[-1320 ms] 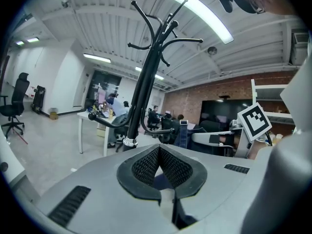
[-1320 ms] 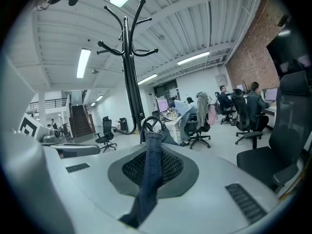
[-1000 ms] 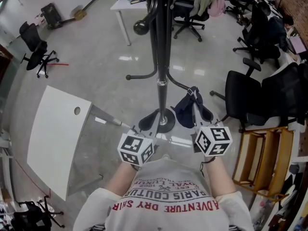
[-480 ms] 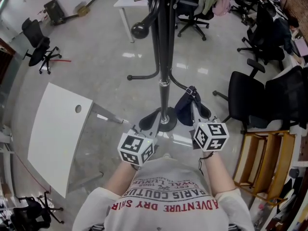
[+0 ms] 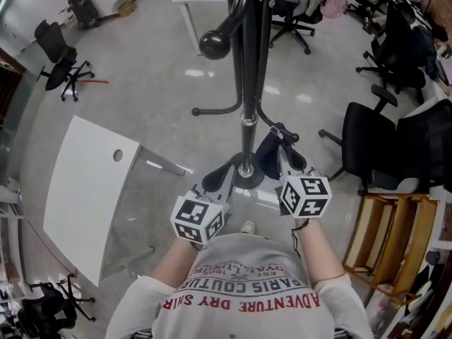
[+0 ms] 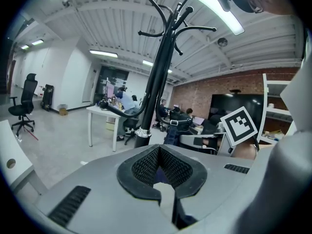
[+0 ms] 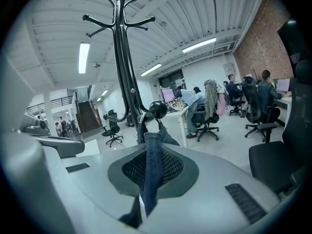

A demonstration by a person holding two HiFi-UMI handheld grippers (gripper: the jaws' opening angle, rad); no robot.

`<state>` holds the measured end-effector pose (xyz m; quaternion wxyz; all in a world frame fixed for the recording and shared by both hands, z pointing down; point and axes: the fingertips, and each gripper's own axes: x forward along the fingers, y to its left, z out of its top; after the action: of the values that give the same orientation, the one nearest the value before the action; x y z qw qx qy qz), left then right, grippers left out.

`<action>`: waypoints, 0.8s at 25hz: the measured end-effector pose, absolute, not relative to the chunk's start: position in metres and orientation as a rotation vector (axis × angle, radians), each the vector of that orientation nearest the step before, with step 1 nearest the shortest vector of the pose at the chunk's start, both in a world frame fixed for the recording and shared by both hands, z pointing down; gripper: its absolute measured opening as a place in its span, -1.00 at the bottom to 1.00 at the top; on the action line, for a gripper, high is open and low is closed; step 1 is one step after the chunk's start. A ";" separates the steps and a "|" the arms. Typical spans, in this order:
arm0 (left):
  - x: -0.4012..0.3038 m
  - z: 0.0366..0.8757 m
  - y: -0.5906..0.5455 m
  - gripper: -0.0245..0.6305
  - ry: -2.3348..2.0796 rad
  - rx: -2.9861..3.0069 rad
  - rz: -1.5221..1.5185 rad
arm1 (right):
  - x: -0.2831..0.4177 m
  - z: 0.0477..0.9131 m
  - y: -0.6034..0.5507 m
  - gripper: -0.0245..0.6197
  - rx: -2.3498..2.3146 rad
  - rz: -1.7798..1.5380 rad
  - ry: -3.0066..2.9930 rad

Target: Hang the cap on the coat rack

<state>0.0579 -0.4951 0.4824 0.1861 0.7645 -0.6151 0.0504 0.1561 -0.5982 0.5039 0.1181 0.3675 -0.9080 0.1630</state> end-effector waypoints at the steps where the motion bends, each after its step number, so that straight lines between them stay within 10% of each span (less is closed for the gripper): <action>1: 0.056 0.485 -0.496 -0.91 -1.733 2.147 0.144 | 0.152 0.506 -0.599 -0.86 1.070 0.479 -2.657; 20: 0.038 0.500 -0.506 -0.91 -1.717 2.117 0.119 | 0.139 0.536 -0.610 -0.86 1.106 0.469 -2.656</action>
<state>0.0378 -0.5062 0.4998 0.2051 0.7595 -0.6159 0.0426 0.1386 -0.6105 0.5357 0.1131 0.3769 -0.9053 0.1599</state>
